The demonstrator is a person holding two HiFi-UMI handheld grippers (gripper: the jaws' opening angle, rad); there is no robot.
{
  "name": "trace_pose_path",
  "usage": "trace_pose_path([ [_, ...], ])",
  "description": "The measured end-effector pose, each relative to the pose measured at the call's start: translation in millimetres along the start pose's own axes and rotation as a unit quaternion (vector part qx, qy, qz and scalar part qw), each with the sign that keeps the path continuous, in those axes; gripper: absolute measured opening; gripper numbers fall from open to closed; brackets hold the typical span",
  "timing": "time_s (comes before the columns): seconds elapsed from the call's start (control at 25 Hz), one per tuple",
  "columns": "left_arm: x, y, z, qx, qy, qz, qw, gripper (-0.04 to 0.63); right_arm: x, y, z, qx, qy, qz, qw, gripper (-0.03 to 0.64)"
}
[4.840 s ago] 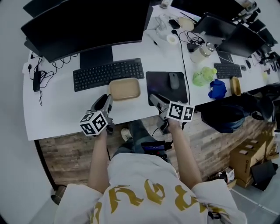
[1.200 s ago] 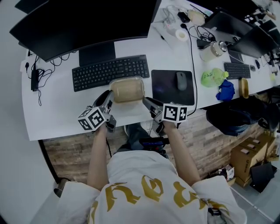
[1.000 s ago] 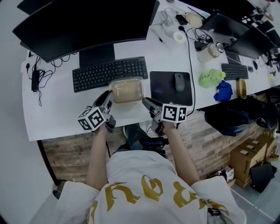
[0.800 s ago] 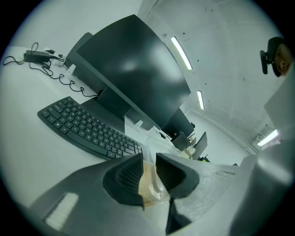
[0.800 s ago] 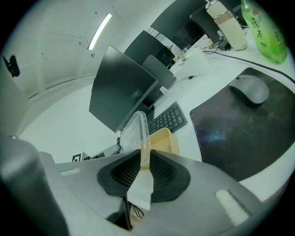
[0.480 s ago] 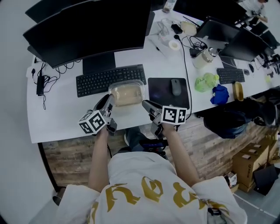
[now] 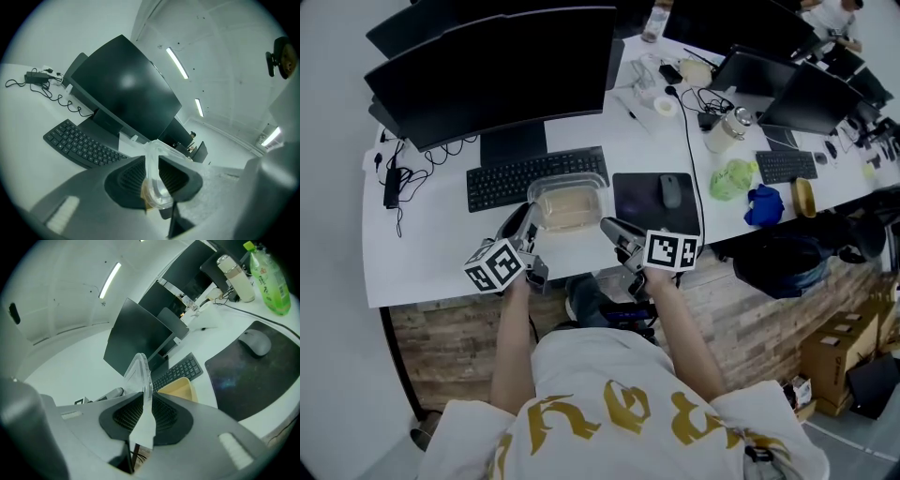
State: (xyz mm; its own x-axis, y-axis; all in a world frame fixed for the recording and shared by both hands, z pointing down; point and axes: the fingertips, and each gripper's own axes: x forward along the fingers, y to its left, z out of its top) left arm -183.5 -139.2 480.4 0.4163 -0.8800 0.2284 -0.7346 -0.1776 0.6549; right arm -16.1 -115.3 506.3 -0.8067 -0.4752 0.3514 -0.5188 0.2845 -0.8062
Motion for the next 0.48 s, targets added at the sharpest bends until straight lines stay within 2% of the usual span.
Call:
trace_pose_path([
  [0.48,-18.2,-22.9,12.6,0.014,-0.023,-0.011,0.9996,0.086,-15.9,21.5,-1.3,-0.012,-0.016,0.013,1.000,0.080],
])
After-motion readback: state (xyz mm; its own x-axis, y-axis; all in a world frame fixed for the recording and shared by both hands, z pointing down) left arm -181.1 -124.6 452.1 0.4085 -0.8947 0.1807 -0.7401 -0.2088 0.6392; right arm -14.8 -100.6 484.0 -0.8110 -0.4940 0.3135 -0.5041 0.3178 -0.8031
